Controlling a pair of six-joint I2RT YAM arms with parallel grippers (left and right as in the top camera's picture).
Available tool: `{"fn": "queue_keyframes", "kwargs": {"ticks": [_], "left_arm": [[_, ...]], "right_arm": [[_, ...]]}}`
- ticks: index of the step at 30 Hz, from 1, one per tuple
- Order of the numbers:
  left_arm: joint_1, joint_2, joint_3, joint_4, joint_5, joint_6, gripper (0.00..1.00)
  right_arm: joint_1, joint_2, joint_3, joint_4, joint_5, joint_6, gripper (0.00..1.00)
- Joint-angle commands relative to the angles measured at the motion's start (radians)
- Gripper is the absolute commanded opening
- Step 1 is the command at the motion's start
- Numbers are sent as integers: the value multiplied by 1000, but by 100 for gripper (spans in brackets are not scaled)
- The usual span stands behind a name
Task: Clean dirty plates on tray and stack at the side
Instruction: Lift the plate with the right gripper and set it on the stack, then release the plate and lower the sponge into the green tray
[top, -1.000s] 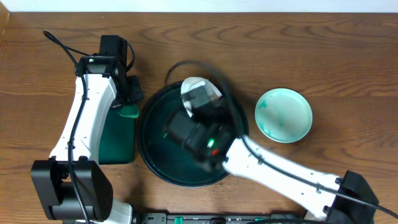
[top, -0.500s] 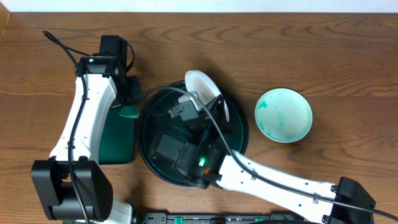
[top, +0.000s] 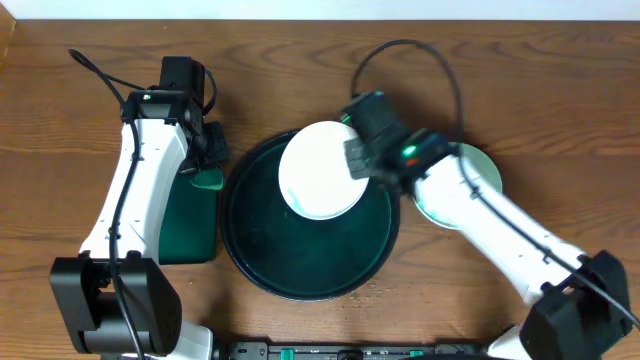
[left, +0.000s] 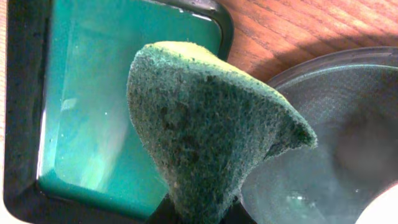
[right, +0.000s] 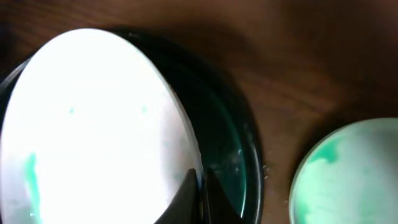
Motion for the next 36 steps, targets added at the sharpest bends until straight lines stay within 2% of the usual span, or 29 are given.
{"fn": "queue_keyframes", "kwargs": {"ticks": [1,7,10,18,25,26,32,36], "left_arm": [[2,1,-6,-2,-10,-5,7],[2,7,-6,-2,-10,-5,7],[2,7,-6,-1,-10,-5,8],[2,8,-6,2,-10,-5,7],[2,8,-6,2,-10,-5,8],[2,8,-6,2,-10,-5,8],[10,8,-6,-5,-22,-1,7],[45,8,-6,-29,-22,-1,7]], "right_arm": [[-174,-11,6,-50,-356,-21,1],[-453,-11,-1,-220,-357,-54,1],[-577,-11,-39,-244,-340,-72,1],[-803,-11,-270,-66,-316,-59,1],[-835,-10,-369,1,-303,-63,1],[-835,-10,-369,0,-301,-68,2],[-829,-15,-348,-43,-426,-139,30],[-815,-51,-284,-122,-468,-187,36]]}}
